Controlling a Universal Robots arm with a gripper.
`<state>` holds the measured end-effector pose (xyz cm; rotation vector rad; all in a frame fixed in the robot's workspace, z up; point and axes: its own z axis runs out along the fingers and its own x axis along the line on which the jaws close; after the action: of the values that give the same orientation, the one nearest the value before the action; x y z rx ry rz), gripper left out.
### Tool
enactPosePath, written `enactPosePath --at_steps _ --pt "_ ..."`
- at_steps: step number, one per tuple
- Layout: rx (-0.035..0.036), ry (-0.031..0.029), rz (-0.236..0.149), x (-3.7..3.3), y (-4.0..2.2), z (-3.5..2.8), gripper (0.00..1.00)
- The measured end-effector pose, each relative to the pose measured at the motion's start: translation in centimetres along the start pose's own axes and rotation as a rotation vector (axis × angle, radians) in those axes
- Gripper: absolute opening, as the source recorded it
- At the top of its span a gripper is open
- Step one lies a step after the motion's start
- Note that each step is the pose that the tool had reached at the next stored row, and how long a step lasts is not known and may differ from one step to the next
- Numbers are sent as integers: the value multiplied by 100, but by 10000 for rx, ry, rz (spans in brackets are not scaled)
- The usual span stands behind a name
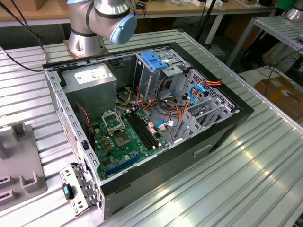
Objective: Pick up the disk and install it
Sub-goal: 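Pick up the disk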
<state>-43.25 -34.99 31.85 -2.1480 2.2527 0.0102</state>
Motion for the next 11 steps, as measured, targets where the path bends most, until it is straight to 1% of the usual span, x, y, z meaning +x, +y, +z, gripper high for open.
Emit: enactPosePath --at_steps 8,9,10,11 --pt "2 -2 -11 0 0 1 36" --pt "1 -2 -12 0 0 1 44" --pt "2 -2 -14 0 0 7 44" --pt "1 -2 -14 4 0 31 44"
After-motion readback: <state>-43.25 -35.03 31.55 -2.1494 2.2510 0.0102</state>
